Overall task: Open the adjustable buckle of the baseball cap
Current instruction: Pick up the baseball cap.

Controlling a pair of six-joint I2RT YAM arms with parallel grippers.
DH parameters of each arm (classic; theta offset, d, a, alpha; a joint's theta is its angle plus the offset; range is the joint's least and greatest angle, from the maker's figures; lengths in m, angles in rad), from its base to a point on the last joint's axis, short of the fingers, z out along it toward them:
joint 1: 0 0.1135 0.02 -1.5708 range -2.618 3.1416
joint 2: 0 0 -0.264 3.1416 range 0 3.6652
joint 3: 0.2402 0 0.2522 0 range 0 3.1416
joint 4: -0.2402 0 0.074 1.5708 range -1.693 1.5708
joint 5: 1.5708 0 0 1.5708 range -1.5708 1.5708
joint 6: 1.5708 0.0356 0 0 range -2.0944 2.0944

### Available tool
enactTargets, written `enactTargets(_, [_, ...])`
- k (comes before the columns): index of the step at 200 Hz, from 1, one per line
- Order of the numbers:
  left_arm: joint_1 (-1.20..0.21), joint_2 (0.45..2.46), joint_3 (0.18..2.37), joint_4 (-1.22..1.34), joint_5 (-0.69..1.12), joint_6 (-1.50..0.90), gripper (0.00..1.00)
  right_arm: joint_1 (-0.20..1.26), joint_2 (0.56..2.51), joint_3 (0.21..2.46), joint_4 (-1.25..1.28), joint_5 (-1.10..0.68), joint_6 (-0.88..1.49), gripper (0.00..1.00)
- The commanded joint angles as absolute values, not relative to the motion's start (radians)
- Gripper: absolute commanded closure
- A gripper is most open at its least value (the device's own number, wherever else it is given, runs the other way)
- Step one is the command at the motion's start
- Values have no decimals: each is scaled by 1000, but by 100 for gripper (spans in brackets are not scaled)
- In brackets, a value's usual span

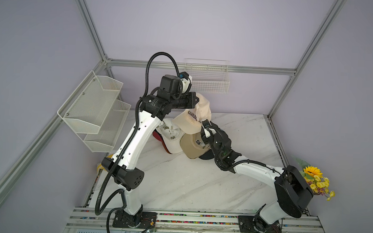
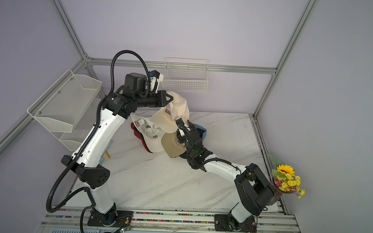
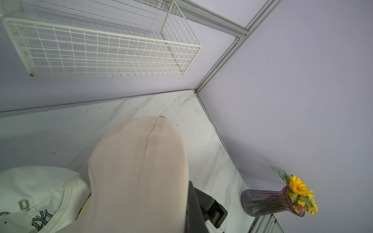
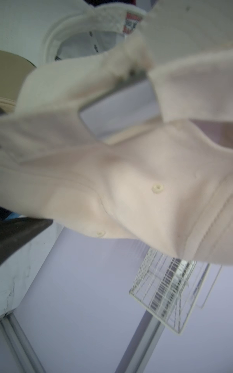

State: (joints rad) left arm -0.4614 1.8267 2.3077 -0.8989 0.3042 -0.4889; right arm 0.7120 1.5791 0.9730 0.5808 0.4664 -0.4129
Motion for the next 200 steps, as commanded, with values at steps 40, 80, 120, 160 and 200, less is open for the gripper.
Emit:
enactTargets(40, [-466, 1743, 2276, -856, 319, -472, 100, 695, 1448, 982, 675, 438, -428, 100])
enactTargets(80, [-465, 1675, 2145, -869, 253, -364, 3, 695, 1292, 971, 630, 379, -434, 100])
enactTargets(120, [-465, 1633, 2080, -997, 189, -272, 0, 693, 1208, 1019, 515, 270, -379, 100])
enactTargets(160, [-467, 1533, 2054, -985, 254, -275, 0, 693, 1203, 1050, 441, 214, -355, 100])
enactTargets(200, [-466, 1505, 2020, -820, 394, -351, 18, 694, 1229, 1042, 427, 198, -347, 100])
